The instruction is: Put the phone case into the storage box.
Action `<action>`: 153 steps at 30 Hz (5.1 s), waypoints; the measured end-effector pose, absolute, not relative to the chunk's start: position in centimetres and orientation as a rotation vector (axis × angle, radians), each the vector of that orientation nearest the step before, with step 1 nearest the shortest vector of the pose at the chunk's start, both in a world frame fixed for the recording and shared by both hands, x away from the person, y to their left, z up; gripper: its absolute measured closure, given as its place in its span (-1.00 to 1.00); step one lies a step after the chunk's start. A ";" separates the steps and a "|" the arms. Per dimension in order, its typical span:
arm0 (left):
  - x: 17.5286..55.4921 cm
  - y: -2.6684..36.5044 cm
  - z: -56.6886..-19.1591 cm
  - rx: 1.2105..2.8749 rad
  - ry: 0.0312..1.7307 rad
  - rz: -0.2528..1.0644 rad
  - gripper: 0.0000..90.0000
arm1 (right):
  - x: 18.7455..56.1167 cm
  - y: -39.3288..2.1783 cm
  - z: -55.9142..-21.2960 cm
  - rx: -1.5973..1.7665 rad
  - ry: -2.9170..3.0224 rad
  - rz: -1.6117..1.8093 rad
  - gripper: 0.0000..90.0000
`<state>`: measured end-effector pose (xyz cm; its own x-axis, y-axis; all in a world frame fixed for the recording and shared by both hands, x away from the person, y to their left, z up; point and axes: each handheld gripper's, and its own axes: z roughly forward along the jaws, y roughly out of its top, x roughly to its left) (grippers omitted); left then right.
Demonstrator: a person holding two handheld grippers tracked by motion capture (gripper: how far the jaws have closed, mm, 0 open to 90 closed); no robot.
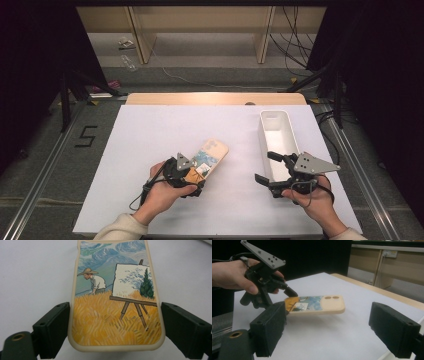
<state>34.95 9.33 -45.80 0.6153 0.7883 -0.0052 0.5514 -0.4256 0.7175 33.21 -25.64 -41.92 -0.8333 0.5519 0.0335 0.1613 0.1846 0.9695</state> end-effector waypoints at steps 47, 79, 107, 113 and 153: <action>32.3 10.4 -43.5 2.063 0.958 0.482 -0.75 | 38.3 -17.3 -40.3 0.858 2.162 1.650 -0.65; 31.2 8.8 -43.5 2.077 0.886 0.470 -0.75 | 42.5 -14.4 -42.3 1.013 2.264 1.587 -0.65; 31.1 8.6 -43.4 2.078 0.865 0.472 -0.75 | 43.1 -13.8 -43.1 1.051 2.360 1.635 -0.52; 31.1 8.5 -43.4 2.075 0.861 0.476 -0.75 | 43.1 -13.7 -43.1 1.054 2.376 1.637 -0.45; 31.5 8.2 -44.4 2.105 0.833 0.453 -0.77 | 42.4 -15.0 -40.2 1.110 2.303 2.008 0.76</action>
